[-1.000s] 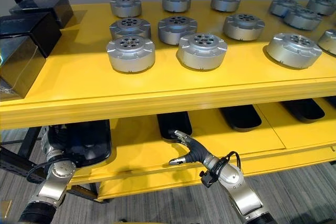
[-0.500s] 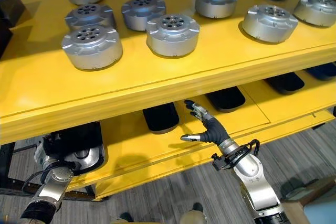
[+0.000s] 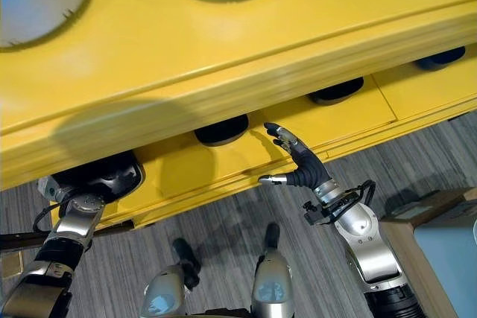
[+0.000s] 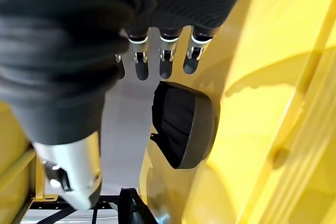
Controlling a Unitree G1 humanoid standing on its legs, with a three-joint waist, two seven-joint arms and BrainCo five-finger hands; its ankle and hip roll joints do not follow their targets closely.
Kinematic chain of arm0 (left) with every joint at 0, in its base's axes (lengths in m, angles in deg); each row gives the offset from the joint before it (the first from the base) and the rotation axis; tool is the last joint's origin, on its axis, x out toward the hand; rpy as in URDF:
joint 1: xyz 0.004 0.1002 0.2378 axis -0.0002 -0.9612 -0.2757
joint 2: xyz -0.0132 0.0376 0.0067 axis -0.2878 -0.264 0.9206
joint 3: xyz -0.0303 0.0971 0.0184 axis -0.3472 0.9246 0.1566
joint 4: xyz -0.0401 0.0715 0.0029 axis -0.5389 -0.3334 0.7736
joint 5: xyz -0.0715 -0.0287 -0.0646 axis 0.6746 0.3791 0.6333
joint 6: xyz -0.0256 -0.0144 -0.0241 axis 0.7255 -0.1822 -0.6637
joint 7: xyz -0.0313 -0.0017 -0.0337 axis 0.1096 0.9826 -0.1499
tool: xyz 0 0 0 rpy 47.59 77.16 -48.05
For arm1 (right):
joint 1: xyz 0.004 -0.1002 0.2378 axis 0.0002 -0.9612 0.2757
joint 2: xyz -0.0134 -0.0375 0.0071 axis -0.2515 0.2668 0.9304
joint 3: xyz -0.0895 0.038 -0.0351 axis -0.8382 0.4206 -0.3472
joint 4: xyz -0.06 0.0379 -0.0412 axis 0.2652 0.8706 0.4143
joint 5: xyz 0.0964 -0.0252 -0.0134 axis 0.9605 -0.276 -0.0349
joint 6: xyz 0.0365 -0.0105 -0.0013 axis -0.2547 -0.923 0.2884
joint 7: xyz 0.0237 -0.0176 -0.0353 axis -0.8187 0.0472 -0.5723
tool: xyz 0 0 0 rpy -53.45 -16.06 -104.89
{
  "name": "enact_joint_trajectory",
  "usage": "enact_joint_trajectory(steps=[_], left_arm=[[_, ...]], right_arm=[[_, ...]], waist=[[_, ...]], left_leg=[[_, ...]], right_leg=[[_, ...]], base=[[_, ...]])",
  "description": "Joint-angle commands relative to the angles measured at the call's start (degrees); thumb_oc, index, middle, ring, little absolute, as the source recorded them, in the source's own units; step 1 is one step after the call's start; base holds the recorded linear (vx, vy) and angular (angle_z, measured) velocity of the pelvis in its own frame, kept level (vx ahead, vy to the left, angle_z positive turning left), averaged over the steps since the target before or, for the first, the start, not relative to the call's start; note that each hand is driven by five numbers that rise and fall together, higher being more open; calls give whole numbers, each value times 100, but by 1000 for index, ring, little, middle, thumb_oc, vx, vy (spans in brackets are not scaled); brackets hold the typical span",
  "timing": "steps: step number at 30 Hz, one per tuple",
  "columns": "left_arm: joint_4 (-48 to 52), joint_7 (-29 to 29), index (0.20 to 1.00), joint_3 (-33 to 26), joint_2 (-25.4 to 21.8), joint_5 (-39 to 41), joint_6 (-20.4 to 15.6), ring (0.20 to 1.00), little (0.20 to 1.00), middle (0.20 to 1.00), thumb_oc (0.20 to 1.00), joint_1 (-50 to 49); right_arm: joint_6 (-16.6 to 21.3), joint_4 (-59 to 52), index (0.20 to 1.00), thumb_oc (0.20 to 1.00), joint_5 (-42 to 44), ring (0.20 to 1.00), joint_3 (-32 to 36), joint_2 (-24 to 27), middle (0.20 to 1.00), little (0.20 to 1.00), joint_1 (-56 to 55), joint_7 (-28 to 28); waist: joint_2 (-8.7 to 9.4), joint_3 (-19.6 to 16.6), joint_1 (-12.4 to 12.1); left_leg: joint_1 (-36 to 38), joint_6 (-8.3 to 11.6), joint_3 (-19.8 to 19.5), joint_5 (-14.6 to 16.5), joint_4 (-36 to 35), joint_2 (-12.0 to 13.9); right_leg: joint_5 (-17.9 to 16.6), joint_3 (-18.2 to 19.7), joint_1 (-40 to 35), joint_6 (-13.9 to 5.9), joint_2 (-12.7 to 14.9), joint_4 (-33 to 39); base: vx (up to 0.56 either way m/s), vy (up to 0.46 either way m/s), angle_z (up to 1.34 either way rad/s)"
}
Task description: Move parts from the plastic box to the shelf.
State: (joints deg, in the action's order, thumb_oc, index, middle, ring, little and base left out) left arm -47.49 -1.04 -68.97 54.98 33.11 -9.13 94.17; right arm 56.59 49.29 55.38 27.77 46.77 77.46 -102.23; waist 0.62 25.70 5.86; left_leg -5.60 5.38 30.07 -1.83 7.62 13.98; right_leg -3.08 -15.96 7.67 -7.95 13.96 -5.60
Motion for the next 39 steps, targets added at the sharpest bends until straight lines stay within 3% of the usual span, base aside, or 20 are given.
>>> enact_joint_trajectory(steps=[1, 12, 25, 31, 39], left_arm=[[-267, -446, 200, -171, -473, -110, 123, 200, 200, 200, 200, -47], [-291, -517, 200, -154, -1125, -314, 414, 200, 200, 200, 200, 579], [-284, -448, 200, -23, -1660, -778, 634, 200, 200, 200, 200, 959], [-177, -205, 200, 162, -1646, -1332, 750, 200, 200, 200, 200, 979], [-237, -157, 200, 250, -1658, -1298, 882, 200, 200, 200, 200, 999]], right_arm=[[262, -534, 1000, 1000, 24, 1000, 128, 120, 1000, 1000, -173, 93], [127, -506, 1000, 1000, 72, 1000, 224, 266, 1000, 1000, 121, 111], [140, -428, 1000, 1000, 131, 1000, 303, 355, 1000, 1000, 259, 110], [191, -353, 1000, 1000, 207, 1000, 272, 363, 1000, 1000, 240, 44], [264, -178, 1000, 1000, 240, 1000, 239, 438, 1000, 1000, 342, 97]], waist=[[171, -539, 16], [271, -182, 68], [262, -4, 82], [205, -15, 55], [120, 28, 31]], left_leg=[[-196, 167, -378, 374, 682, 333], [-766, 190, -377, 408, 1088, 510], [-1117, 116, -391, 489, 1415, 558], [-1253, 24, -453, 589, 1664, 528], [-1612, -32, -550, 752, 2237, 648]], right_leg=[[404, -212, 159, -479, 380, -461], [443, -114, 702, -419, 443, -775], [542, -26, 1082, -356, 491, -1169], [751, -32, 1208, -247, 472, -1617], [932, 44, 1557, -131, 509, -2222]], base=[[-55, 31, -1], [-57, 15, 0], [-21, 5, 0], [-28, -5, 7], [-31, -12, 0]])
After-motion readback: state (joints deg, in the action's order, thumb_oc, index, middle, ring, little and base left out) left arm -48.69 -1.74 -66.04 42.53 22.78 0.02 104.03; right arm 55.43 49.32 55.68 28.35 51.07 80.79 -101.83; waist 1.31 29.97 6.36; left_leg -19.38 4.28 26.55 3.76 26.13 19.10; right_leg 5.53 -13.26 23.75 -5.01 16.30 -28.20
